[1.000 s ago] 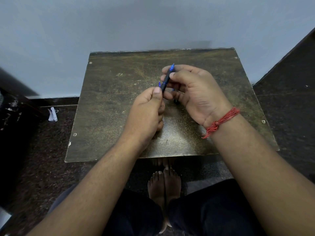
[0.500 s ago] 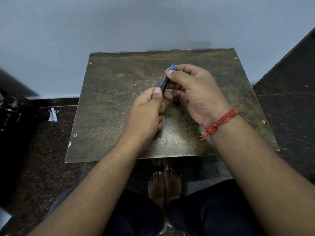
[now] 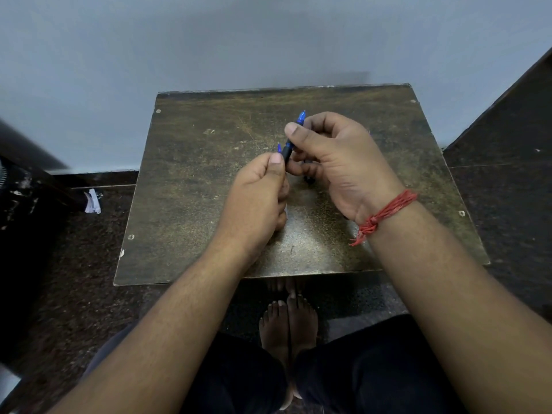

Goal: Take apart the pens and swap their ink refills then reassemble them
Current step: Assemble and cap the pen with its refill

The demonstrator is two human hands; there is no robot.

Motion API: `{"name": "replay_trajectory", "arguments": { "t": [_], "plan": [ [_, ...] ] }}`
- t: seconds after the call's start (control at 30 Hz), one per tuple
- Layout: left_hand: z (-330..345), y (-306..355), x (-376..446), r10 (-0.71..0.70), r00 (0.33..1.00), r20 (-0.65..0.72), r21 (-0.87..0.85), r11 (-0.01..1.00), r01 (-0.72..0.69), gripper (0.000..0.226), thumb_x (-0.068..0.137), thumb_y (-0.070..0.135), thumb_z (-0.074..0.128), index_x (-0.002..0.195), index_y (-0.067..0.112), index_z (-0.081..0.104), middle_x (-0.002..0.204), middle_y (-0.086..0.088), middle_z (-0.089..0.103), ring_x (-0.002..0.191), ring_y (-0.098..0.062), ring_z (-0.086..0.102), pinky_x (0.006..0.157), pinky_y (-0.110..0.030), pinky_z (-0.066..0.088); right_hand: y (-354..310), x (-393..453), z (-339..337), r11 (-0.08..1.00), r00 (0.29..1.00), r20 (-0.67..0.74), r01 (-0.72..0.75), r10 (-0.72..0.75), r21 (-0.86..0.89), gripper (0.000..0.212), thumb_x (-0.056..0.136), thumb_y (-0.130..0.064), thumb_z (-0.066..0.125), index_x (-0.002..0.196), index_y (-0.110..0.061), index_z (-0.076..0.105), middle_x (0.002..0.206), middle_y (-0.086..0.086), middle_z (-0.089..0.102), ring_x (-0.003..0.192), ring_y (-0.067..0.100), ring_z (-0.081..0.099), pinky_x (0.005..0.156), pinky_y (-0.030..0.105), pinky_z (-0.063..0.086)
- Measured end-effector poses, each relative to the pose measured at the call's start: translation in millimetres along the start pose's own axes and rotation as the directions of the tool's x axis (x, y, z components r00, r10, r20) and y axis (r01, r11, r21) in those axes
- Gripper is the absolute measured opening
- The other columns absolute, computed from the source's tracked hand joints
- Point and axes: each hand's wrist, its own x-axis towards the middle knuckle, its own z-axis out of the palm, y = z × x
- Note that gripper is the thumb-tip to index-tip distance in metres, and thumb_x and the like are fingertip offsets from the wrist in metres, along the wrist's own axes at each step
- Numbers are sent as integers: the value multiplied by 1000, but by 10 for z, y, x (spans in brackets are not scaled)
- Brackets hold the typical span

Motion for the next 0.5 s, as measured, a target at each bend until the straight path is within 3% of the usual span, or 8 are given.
{"name": "replay_trajectory", "arguments": {
  "t": [0.1,0.3,0.4,0.5],
  "plan": [
    [-2,2,-2,2,1000,0,7,1000,-2,34,111,25,34,92,11,59,51,11,34,40,-4,23,39,-18,20,-16,1,2,1000,1000,14,1,-1,15,3,90,-4,67,89,-6,67,79,10,68,68,17,64,60,28,55],
    [8,-2,4,-1,1000,1,-6,1000,1,34,111,25,34,91,11,57,51,12,34,39,-4,22,39,-18,19,-48,-2,-9,990,998,50,-52,46,134,30,88,8,48,111,1,66,101,19,76,86,25,68,68,29,54],
    [6,-11,7,5,1000,5,-9,1000,-5,34,111,25,34,90,12,58,51,11,33,39,-4,22,39,-17,20,-36,2,9,996,1000,-14,-24,26,91,15,93,-4,60,108,-3,61,97,18,74,83,25,66,69,33,56],
    [1,-18,6,7,1000,12,-13,1000,-7,35,111,26,34,90,12,59,51,12,33,39,-3,22,39,-17,20,4,12,15,996,996,-79,30,-37,-83,22,89,-24,74,95,-10,57,83,13,65,72,26,61,65,39,53]
  ]
}}
